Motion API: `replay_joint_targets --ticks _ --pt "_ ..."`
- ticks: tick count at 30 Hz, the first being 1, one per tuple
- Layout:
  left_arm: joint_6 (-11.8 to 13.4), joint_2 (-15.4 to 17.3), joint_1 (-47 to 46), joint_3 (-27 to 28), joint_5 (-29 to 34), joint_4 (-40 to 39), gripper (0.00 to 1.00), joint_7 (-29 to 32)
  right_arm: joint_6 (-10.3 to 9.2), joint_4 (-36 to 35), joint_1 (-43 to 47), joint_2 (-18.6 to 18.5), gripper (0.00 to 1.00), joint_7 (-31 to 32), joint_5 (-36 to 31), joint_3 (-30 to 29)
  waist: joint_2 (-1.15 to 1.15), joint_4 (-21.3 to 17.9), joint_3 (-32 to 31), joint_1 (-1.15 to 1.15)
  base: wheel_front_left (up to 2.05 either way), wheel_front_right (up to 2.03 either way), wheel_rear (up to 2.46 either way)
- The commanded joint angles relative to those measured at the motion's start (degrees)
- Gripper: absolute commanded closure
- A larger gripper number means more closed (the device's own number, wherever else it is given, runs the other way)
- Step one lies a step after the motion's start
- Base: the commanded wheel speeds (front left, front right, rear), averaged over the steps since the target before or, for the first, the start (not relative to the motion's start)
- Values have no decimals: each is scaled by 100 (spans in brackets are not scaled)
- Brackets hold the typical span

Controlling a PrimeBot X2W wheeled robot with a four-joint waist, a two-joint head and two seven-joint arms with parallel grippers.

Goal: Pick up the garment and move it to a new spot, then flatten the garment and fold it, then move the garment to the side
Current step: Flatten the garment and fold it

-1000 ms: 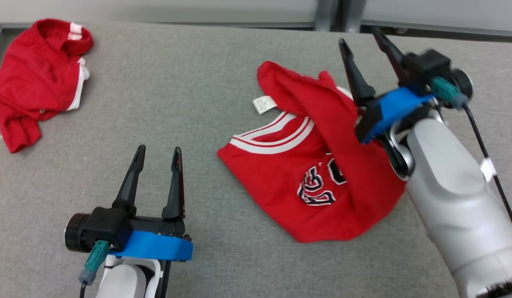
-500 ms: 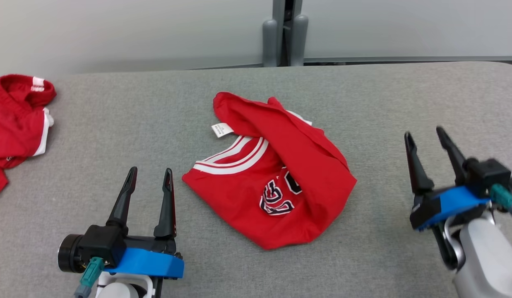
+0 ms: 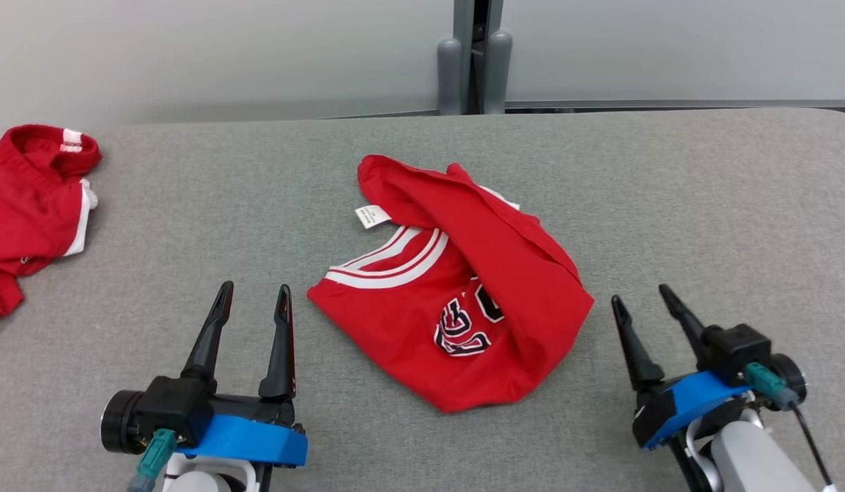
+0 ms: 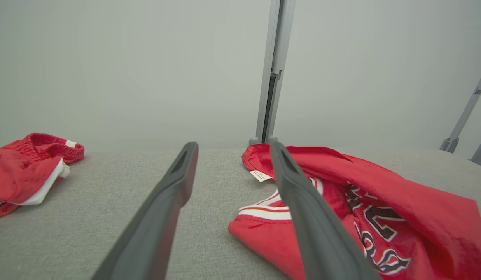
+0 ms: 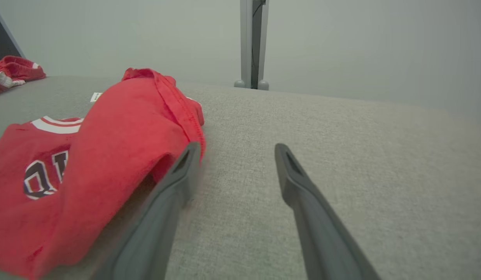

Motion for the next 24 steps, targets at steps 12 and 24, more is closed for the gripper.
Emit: replay_joint_targets --ticks 12,24 --pt "20 20 -146 -34 9 -39 0 -19 -2 1207 -492 129 0 -4 6 375 0 457 283 1 0 0 0" --pt "91 20 -81 27 -20 -22 0 -19 -2 1672 -776 95 100 -2 222 417 0 504 268 1 0 0 0"
